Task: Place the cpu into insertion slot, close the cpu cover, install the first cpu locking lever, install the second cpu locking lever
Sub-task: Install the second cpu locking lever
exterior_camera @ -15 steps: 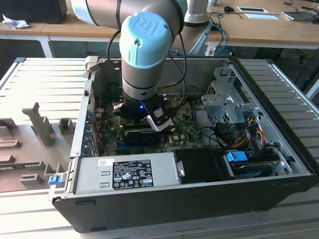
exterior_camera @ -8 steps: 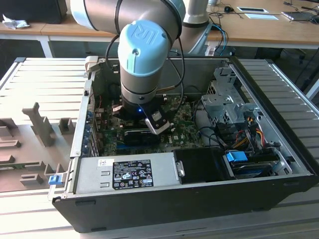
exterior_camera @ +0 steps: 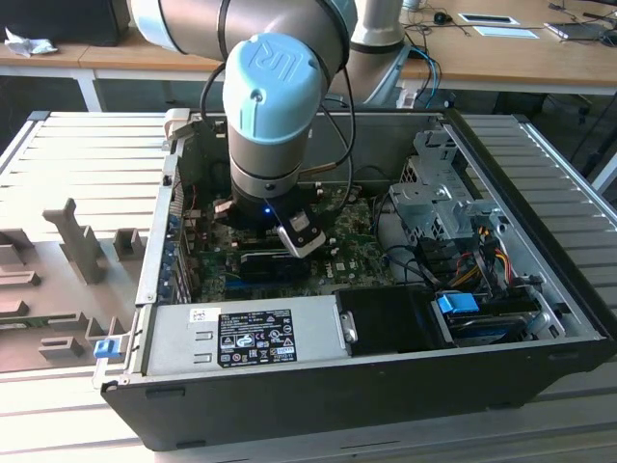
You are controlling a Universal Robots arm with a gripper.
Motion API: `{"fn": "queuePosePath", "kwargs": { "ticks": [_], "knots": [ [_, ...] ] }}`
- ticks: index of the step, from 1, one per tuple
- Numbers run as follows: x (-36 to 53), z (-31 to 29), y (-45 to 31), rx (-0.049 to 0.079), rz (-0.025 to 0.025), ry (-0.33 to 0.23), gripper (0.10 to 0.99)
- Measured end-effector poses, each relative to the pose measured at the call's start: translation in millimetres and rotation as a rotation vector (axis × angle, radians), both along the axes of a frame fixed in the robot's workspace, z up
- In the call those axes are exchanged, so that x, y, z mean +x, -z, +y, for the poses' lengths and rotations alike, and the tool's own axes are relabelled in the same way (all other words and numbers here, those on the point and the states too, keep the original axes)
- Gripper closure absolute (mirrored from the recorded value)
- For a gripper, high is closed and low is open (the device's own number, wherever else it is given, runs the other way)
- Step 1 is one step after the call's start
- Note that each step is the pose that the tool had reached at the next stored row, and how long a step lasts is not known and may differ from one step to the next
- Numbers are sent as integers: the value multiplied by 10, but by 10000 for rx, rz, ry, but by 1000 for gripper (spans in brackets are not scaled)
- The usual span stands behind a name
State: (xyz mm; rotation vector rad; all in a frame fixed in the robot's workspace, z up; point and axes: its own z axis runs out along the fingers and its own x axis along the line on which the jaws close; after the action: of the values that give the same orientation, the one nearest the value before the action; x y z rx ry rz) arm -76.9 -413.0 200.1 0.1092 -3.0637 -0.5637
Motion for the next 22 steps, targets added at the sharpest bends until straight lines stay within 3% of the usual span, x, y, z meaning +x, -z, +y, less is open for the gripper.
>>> {"fn": "queuePosePath", "kwargs": {
  "ticks": [14, 16, 19, 22],
  "knots": [
    [-1, 19, 77, 17, 2, 3, 980],
    [0, 18, 25, 19, 0, 0, 980],
    [-2, 18, -153, 17, 2, 0, 980],
    [-2, 18, -220, 17, 2, 0, 980]
  ]
}}
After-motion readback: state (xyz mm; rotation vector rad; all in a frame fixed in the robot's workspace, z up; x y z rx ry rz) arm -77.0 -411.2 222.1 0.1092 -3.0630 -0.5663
